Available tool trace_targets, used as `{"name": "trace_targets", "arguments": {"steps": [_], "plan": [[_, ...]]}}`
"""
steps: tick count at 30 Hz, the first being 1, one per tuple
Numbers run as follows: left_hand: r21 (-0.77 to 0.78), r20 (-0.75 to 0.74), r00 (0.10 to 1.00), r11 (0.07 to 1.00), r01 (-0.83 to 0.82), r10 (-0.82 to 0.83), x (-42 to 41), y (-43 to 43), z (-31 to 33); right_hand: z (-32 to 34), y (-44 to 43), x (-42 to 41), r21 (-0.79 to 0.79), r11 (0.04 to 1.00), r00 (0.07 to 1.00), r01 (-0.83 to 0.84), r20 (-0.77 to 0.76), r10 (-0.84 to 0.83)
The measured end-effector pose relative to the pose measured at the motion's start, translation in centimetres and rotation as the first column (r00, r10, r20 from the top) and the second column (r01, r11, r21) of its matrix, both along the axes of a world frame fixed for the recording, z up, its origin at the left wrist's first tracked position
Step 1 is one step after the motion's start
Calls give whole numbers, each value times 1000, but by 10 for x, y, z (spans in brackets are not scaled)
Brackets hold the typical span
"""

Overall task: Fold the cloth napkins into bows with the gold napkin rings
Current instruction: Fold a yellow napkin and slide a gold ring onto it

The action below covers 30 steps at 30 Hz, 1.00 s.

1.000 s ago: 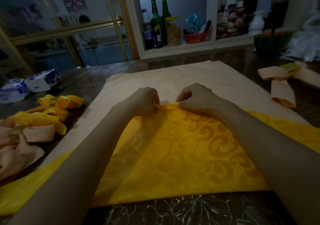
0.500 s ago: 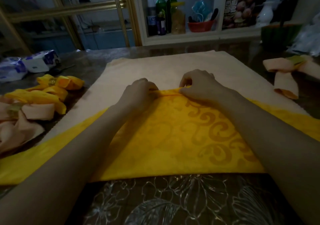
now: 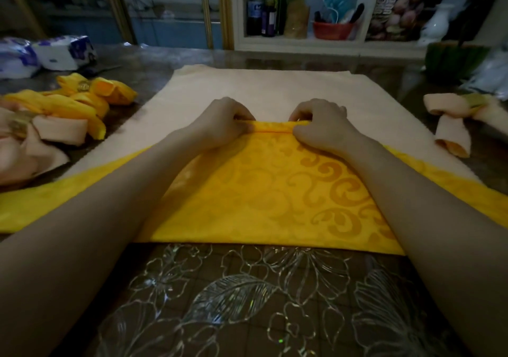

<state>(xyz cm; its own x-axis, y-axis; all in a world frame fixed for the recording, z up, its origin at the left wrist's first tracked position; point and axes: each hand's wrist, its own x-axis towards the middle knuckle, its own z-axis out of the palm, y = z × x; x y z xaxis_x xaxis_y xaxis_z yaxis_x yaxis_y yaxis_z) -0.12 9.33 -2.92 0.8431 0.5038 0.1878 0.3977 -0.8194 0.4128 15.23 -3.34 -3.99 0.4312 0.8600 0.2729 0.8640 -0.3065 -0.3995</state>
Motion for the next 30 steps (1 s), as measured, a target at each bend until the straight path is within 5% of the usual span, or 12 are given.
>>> {"name": "trace_targets", "arguments": {"steps": [8,13,17,23,30], "plan": [[114,65,998,993,-29,22,-1,-7,-3,1,1,-8,85,996,996,28,85,-35],[157,-64,998,988,-5,15,0,-13,5,7,-2,-13,-3,1000,995,14,103,-13],[180,-30,998,982,-49,55,3,-17,4,8,-1,-16,18,998,998,65,6,-66],[-9,-38,999,999,-33,33,4,-12,4,23,-12,-15,-92,995,965,27,-256,-50],[-91,-1,999,994,-54,54,2,-7,6,25,-13,-12,-120,993,977,-17,-214,-9]]}}
